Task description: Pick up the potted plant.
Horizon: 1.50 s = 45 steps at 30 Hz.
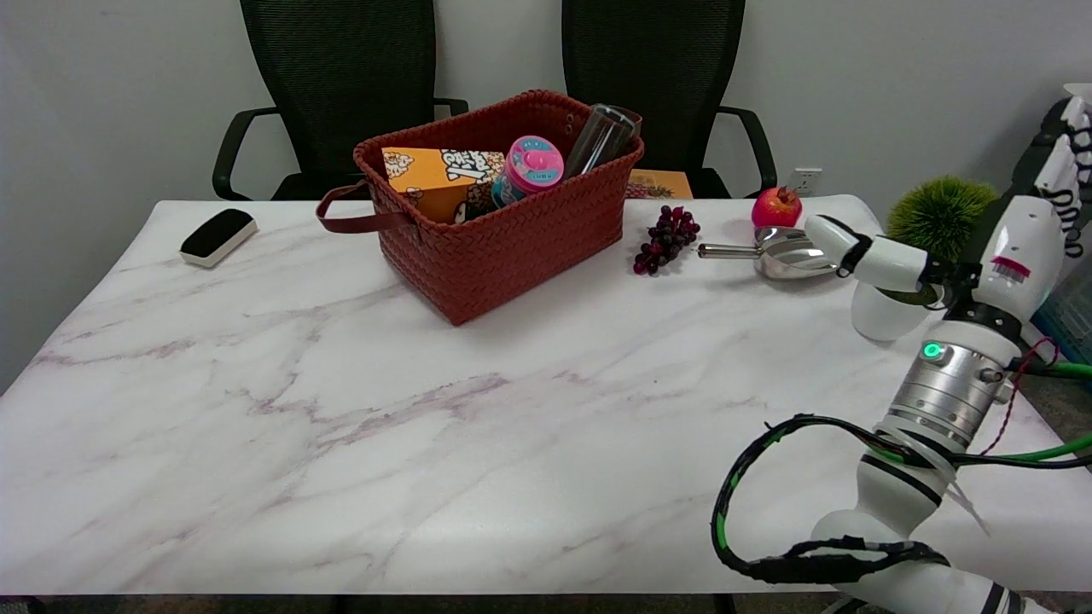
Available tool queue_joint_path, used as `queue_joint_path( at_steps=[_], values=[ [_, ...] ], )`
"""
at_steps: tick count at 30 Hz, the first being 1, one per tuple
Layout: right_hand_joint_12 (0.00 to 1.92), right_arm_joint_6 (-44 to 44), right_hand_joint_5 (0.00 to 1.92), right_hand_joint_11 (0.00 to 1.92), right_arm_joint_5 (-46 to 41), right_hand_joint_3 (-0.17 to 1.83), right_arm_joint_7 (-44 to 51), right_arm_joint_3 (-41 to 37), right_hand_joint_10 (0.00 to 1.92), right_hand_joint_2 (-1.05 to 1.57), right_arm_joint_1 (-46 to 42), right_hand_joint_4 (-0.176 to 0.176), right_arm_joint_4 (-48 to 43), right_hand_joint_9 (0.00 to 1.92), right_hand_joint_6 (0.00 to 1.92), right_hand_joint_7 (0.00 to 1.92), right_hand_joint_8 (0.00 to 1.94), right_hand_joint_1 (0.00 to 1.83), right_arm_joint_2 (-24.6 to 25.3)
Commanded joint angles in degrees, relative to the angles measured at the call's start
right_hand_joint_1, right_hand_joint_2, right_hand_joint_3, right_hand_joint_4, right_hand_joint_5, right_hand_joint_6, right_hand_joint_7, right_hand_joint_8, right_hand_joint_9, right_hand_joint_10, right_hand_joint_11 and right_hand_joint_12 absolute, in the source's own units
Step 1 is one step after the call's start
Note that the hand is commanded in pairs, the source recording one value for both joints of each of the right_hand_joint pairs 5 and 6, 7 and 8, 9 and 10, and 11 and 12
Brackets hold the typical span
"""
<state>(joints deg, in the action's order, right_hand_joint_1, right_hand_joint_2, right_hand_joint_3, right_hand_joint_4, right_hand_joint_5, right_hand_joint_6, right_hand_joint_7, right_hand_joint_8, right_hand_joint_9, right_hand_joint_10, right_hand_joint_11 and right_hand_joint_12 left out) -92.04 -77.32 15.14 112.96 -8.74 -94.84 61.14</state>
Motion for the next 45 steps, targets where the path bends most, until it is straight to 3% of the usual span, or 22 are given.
queue_joint_path(
  at_steps=[1, 12, 45],
  values=[
    [0.00, 2.85, 0.00, 0.00, -15.91, 0.41, -18.00, -6.80, 0.00, -0.04, -0.85, 0.000, 11.67, 0.00, 0.00, 0.00, 0.00, 1.00, -0.53],
    [0.00, 11.92, 0.00, 0.00, -17.54, 0.39, -31.62, -10.23, 0.00, -0.06, -0.33, 0.000, 21.65, 0.00, 0.00, 0.00, 0.00, 1.01, -0.44],
    [0.00, 27.72, 0.00, 0.00, -17.62, 0.44, -50.21, -9.79, 0.00, -0.20, 6.23, 0.000, 40.72, 0.00, 0.00, 0.00, 0.00, 1.06, -1.81]
  ],
)
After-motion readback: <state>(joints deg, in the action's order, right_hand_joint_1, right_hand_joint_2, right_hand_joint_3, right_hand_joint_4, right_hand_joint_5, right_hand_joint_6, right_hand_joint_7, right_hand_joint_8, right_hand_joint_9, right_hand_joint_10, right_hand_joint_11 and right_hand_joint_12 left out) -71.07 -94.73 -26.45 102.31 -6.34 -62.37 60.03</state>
